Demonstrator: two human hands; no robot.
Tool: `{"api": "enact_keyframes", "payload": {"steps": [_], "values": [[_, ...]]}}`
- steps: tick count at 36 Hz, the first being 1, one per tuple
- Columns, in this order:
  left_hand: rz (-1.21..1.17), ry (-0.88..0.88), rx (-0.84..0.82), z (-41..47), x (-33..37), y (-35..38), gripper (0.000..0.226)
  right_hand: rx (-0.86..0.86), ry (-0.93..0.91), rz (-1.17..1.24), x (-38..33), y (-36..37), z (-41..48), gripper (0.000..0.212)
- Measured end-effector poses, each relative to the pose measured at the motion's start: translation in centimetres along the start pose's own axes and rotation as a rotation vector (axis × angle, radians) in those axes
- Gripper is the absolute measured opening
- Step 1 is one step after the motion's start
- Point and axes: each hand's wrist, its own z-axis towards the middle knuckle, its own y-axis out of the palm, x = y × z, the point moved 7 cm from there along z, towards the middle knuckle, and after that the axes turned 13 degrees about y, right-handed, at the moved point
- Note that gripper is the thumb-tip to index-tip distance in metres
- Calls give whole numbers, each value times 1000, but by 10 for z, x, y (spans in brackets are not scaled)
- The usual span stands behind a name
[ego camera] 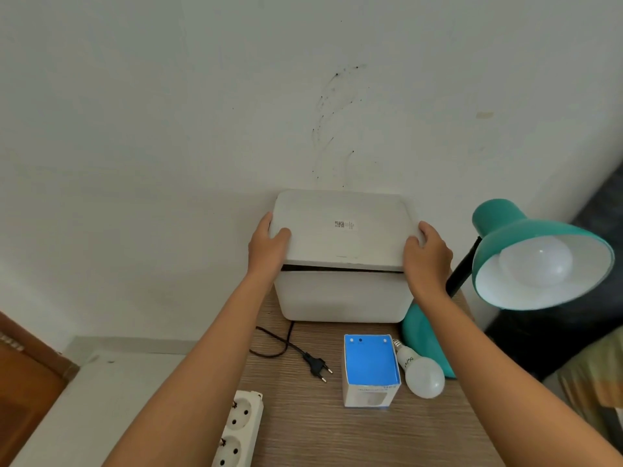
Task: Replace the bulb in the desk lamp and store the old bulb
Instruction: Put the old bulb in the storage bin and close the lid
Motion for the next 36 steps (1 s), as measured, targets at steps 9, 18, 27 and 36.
{"api": "enact_keyframes", "payload": {"steps": [9, 18, 27, 36], "values": [[-18, 119, 52, -12, 25, -22, 50, -27, -62, 115, -17, -6, -21, 45], [6, 222, 134, -76, 61, -65, 35, -77, -148, 183, -16, -26, -83, 45], [9, 219, 127, -179, 67, -80, 47, -64, -139, 224, 24, -89, -156, 45], [26, 138, 90, -295, 23, -68, 43, -49, -75, 161, 119, -136, -225, 45]]}}
